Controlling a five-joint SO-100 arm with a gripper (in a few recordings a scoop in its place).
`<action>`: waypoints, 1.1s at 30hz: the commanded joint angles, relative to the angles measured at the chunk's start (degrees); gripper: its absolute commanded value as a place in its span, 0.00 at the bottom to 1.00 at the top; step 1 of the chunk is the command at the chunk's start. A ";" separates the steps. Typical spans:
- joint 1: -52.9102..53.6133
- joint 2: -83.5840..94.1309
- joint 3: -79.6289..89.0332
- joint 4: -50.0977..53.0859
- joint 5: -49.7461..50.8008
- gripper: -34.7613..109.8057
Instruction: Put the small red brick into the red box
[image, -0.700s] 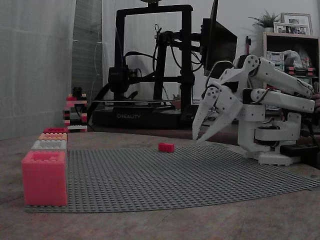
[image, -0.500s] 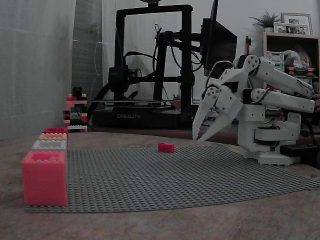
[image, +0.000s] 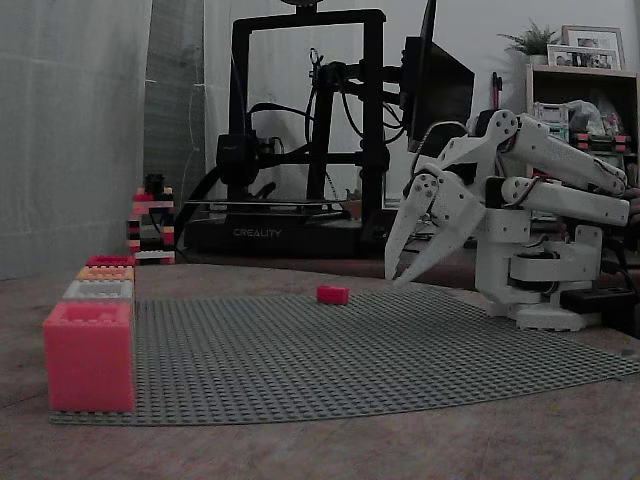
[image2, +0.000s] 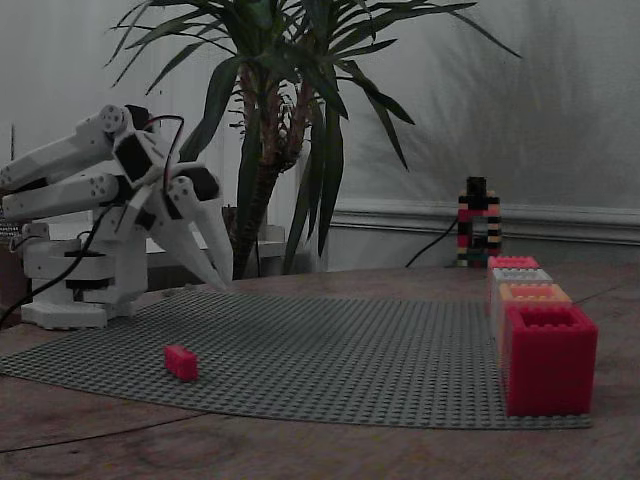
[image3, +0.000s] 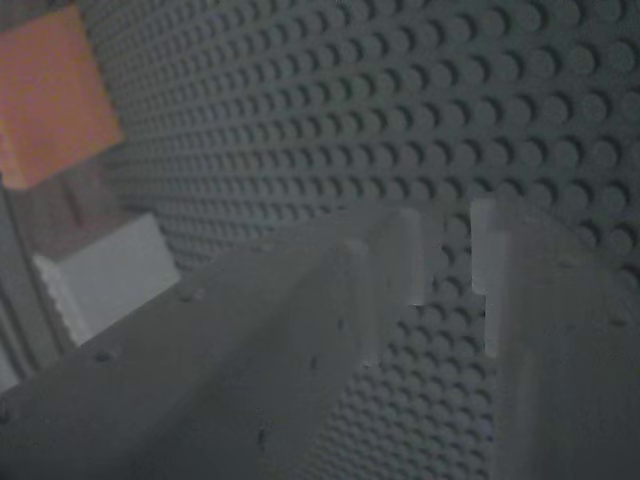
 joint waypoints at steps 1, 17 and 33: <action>-1.32 0.53 -0.35 -0.35 0.53 0.24; 7.38 -38.06 -21.97 -14.24 -43.33 0.24; 35.24 -60.56 -35.60 -19.16 -83.85 0.24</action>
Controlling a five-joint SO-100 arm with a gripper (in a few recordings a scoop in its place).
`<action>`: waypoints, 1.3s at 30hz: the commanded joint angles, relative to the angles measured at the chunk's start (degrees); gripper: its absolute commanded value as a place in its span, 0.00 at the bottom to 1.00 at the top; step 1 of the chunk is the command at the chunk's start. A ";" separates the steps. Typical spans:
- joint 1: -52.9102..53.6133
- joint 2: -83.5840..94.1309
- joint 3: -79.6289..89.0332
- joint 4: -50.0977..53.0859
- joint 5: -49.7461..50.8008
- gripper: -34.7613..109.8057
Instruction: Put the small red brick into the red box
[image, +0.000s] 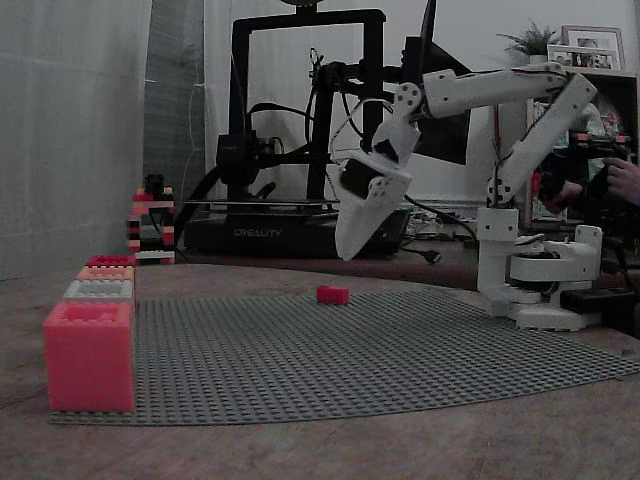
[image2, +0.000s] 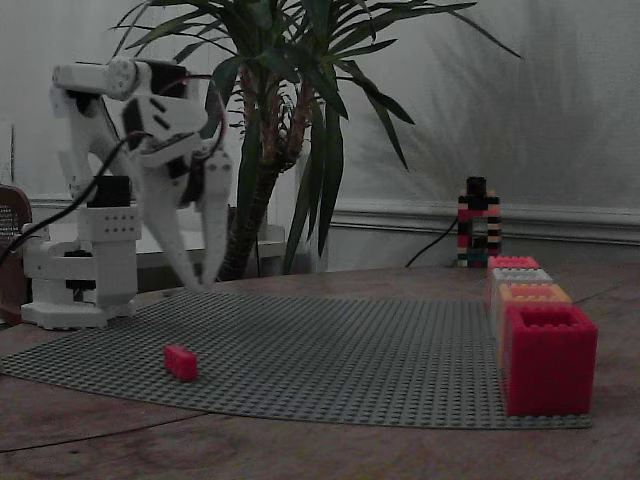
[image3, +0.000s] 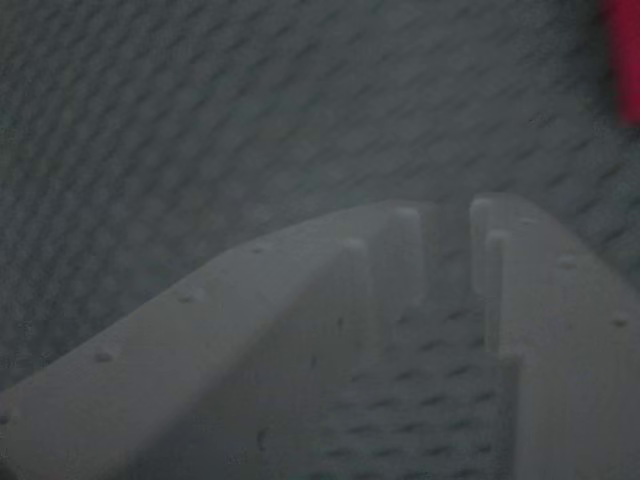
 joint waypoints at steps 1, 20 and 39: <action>7.73 -2.64 -5.45 -1.85 -5.45 0.24; 13.62 -15.82 -9.05 -7.91 -9.49 0.32; 9.67 -22.06 -5.45 -14.41 -5.01 0.35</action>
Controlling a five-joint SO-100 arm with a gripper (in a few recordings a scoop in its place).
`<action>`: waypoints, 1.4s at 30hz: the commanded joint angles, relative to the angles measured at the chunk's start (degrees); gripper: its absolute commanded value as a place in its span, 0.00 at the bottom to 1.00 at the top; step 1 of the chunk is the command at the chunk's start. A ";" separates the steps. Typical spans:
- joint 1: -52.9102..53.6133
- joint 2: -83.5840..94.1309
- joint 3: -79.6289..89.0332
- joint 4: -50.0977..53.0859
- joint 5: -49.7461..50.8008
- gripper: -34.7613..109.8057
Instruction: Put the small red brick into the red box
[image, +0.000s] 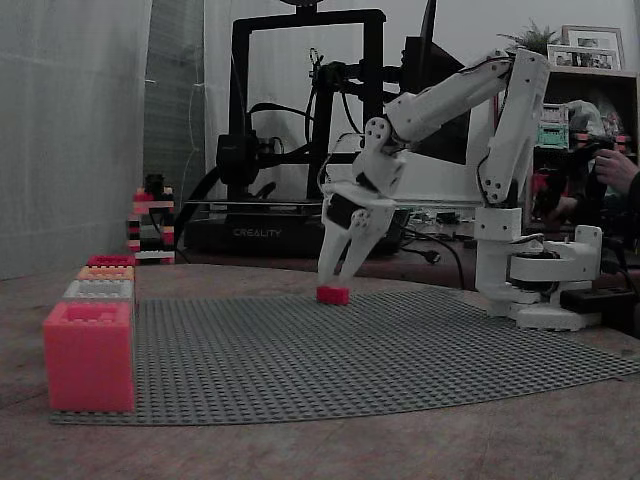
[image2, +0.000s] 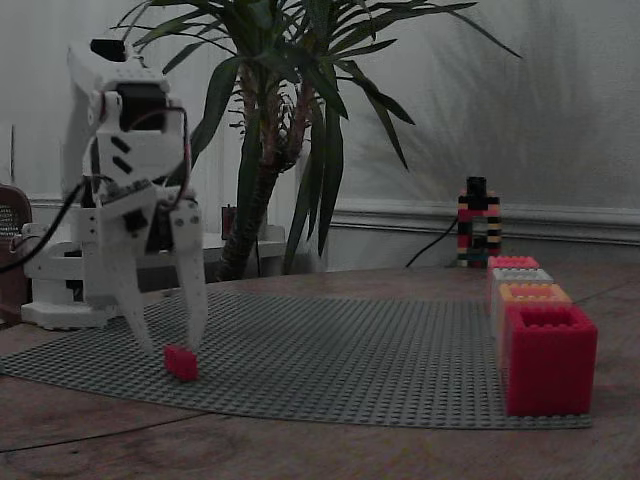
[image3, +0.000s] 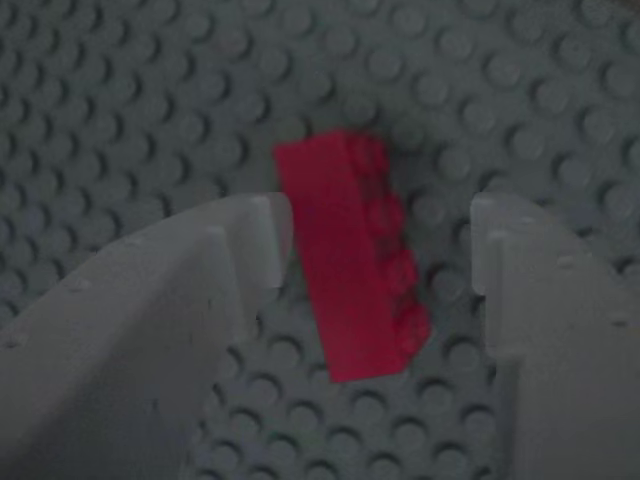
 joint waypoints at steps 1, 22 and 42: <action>-1.76 0.97 0.35 -0.70 0.53 0.35; -3.43 -0.97 2.90 -8.00 4.92 0.24; -19.69 -19.95 -42.98 -11.07 63.37 0.24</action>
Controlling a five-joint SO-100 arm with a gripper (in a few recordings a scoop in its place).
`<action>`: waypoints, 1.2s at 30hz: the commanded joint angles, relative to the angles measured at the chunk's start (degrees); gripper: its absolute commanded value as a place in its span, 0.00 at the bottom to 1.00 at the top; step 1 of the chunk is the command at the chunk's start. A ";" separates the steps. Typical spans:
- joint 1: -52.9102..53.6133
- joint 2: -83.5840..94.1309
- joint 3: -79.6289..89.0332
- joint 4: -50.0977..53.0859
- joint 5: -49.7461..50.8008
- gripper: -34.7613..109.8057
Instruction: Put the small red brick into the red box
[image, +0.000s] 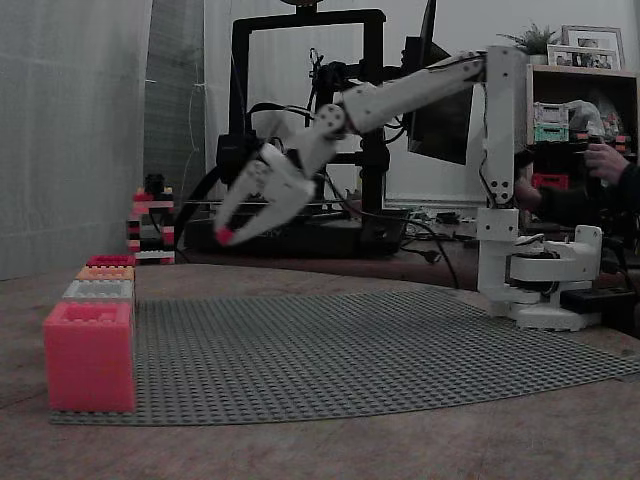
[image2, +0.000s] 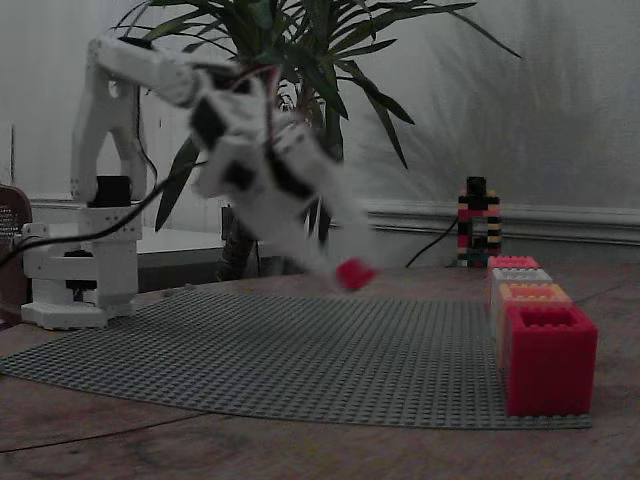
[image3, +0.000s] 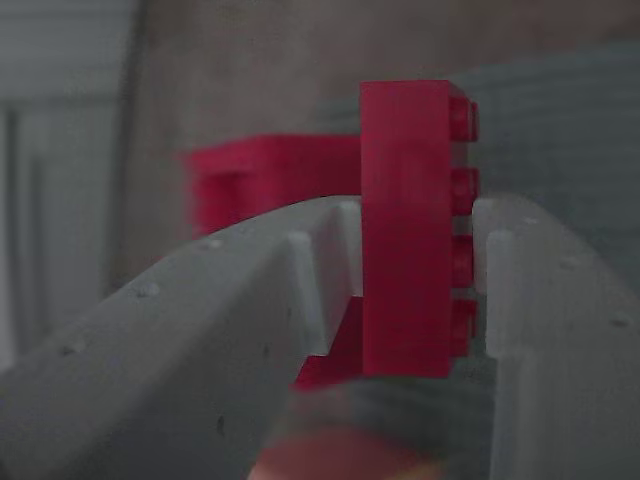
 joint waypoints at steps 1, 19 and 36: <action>-4.31 -3.34 -17.49 6.77 5.45 0.24; -6.86 -41.57 -75.67 26.89 12.92 0.24; -8.88 -49.39 -84.20 27.86 10.55 0.26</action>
